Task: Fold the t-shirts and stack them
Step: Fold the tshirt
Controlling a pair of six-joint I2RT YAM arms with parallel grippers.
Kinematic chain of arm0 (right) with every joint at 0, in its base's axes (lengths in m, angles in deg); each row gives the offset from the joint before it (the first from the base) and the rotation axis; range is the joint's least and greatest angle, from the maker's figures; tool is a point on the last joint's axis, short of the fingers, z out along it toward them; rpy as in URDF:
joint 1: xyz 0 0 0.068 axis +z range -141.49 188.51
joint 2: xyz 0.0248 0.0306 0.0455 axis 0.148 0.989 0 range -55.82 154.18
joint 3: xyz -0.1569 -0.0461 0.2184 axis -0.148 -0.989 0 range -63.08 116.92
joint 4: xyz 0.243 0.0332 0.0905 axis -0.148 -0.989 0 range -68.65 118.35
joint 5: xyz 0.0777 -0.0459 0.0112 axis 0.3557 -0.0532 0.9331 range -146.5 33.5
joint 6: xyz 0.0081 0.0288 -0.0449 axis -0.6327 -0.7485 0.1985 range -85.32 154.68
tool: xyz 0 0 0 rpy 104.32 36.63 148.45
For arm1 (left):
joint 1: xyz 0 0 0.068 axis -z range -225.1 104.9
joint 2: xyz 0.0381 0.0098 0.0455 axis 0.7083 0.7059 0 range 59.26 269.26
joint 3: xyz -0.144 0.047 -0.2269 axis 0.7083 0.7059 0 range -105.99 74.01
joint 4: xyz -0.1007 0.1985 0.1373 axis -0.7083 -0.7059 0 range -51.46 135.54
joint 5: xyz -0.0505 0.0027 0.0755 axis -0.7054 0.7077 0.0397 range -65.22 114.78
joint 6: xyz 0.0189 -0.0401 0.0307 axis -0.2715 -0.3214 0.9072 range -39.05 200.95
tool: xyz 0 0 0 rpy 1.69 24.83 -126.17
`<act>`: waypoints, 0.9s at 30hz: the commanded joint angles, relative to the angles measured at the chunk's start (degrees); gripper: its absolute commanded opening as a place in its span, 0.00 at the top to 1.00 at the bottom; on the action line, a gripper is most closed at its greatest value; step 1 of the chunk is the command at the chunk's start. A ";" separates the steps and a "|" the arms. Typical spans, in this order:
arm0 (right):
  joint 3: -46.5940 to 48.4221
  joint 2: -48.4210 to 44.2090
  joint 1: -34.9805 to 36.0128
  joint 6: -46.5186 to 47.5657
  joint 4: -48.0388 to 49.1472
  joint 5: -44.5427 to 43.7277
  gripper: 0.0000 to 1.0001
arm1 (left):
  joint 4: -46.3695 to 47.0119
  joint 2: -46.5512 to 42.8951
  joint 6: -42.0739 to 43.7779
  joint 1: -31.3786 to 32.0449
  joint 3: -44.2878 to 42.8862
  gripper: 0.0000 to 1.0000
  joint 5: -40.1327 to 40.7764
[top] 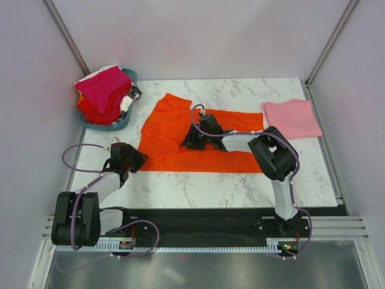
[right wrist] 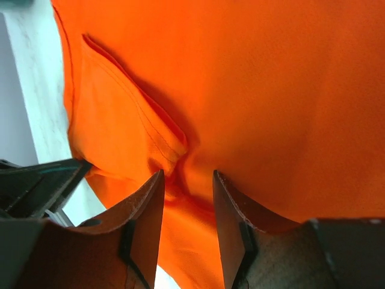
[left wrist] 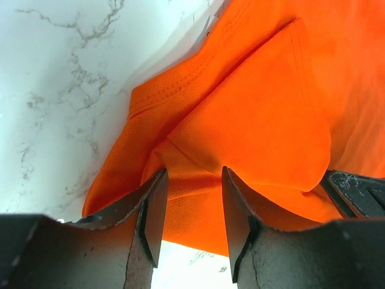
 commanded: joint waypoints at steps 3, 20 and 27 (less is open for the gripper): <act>3.22 2.70 0.08 -2.99 5.17 0.85 0.54 | 0.48 1.21 -0.82 -0.53 0.65 0.51 2.63; 1.90 2.88 1.48 -7.04 9.13 2.35 0.50 | -2.93 -11.33 3.93 0.35 -0.75 0.55 1.40; 1.90 3.14 1.66 -7.92 8.34 2.70 0.45 | -6.02 -16.02 2.26 2.89 -3.56 0.52 0.17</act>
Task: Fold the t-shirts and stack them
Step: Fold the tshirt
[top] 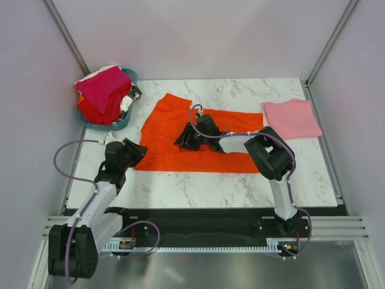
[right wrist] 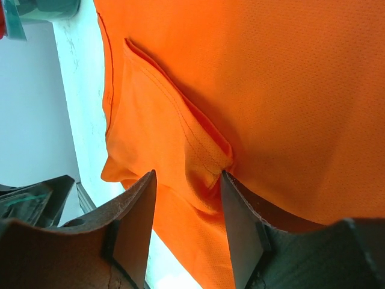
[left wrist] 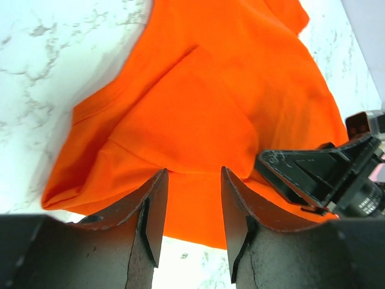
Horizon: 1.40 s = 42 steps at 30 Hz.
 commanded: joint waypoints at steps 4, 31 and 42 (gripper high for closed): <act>1.16 1.51 0.61 -1.80 1.68 1.57 0.43 | -0.31 3.62 -3.05 7.75 -4.11 0.52 1.31; 5.99 7.57 -1.58 -1.80 4.30 -0.89 0.59 | 8.57 22.18 -7.01 12.34 -0.87 0.53 1.85; 6.26 9.07 -3.16 -3.21 10.37 0.51 0.61 | 8.13 21.21 -6.48 12.33 -0.34 0.53 1.58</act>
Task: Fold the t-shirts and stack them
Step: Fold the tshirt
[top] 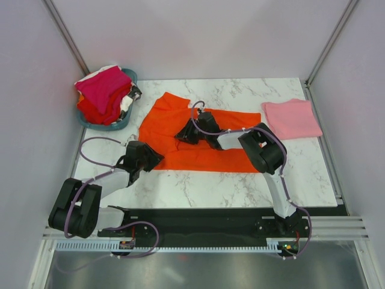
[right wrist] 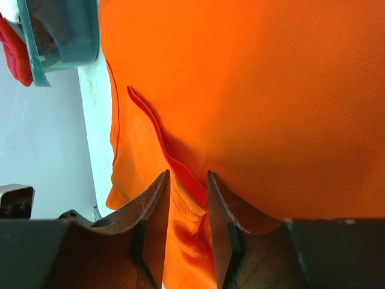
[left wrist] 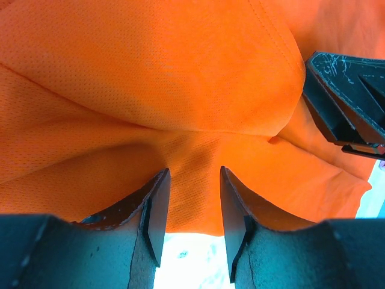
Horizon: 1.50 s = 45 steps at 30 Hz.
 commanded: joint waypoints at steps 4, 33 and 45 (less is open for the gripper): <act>1.40 1.77 -0.87 -1.77 4.33 1.47 0.71 | -1.07 -0.37 -0.01 0.20 0.95 0.53 1.12; -5.36 -9.57 -0.35 7.02 -5.08 1.20 0.53 | -3.18 -2.12 1.31 0.12 -0.90 0.53 1.39; -4.40 -6.58 2.55 4.29 -2.00 3.49 0.41 | -3.97 -3.35 1.48 0.20 -0.90 0.53 1.39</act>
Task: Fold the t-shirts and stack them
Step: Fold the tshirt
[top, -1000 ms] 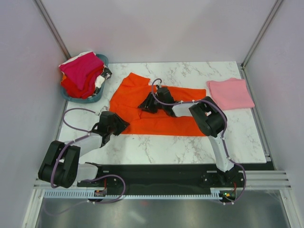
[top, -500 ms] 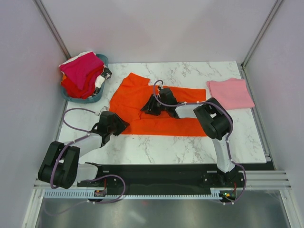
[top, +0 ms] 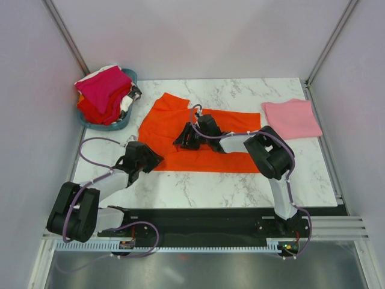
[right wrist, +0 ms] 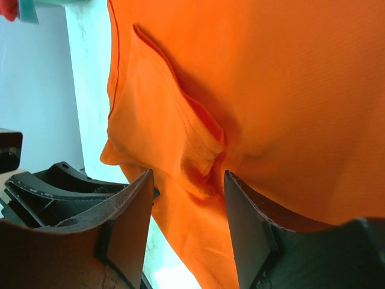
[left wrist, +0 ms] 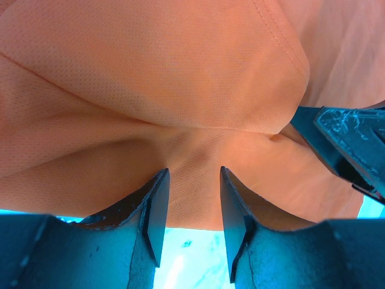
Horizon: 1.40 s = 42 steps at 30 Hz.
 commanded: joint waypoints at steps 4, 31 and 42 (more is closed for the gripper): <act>2.47 1.92 1.16 -1.37 1.95 1.22 0.45 | -0.67 -1.28 1.42 0.12 -0.94 0.53 1.45; 10.38 10.01 0.72 -5.86 5.38 2.62 0.60 | -1.03 -1.10 1.77 0.20 -0.15 0.53 1.37; 8.45 9.66 -0.42 -7.53 10.48 1.30 0.58 | -1.03 -1.19 1.86 0.12 -0.06 0.53 1.37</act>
